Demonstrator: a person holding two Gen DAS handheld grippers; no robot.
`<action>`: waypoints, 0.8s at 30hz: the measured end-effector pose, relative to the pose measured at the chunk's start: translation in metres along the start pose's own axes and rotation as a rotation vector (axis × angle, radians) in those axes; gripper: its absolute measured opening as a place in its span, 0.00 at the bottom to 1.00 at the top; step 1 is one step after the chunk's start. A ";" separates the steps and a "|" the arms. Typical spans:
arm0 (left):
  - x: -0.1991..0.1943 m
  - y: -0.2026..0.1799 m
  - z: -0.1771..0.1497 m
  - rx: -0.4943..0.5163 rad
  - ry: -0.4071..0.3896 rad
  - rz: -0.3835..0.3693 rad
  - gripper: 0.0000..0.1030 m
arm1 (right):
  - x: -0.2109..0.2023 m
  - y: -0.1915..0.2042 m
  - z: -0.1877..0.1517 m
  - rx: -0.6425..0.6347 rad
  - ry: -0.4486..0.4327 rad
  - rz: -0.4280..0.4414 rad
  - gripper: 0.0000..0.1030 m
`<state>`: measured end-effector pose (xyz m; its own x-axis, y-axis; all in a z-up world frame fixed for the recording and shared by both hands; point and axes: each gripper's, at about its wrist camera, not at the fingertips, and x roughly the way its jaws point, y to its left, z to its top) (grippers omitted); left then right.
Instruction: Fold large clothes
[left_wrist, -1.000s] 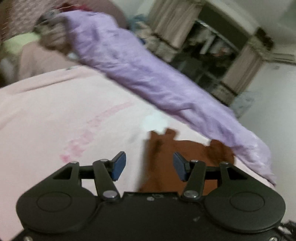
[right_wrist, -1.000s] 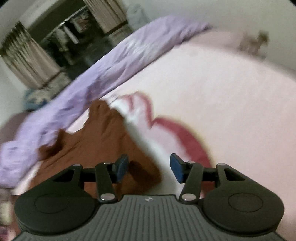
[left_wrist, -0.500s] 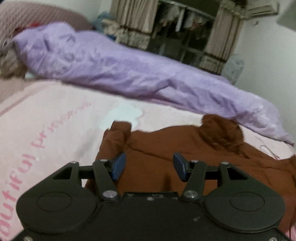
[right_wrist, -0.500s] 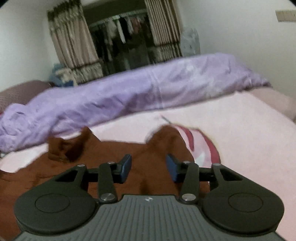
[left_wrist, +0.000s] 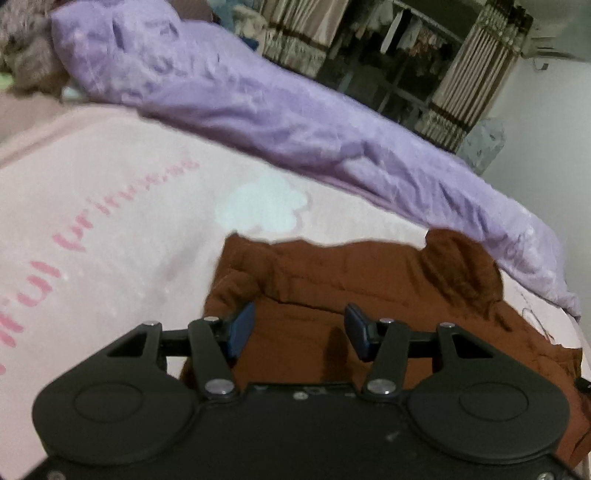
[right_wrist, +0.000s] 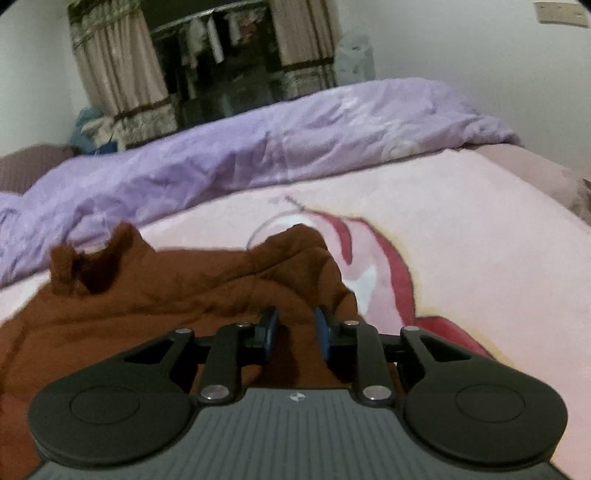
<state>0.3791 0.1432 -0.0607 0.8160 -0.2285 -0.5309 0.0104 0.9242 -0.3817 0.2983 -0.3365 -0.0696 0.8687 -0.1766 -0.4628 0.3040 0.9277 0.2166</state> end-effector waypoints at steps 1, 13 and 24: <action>-0.010 -0.006 0.000 0.009 -0.021 -0.005 0.52 | -0.010 0.006 0.002 -0.003 -0.024 0.017 0.31; -0.068 -0.098 -0.070 0.225 -0.084 -0.047 0.57 | -0.083 0.141 -0.048 -0.238 -0.072 0.337 0.32; -0.018 -0.086 -0.099 0.203 0.019 -0.048 0.61 | -0.047 0.156 -0.091 -0.233 0.036 0.302 0.31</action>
<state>0.3062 0.0379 -0.0937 0.8007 -0.2781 -0.5305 0.1675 0.9543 -0.2475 0.2693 -0.1537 -0.0929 0.8899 0.1238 -0.4390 -0.0639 0.9868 0.1487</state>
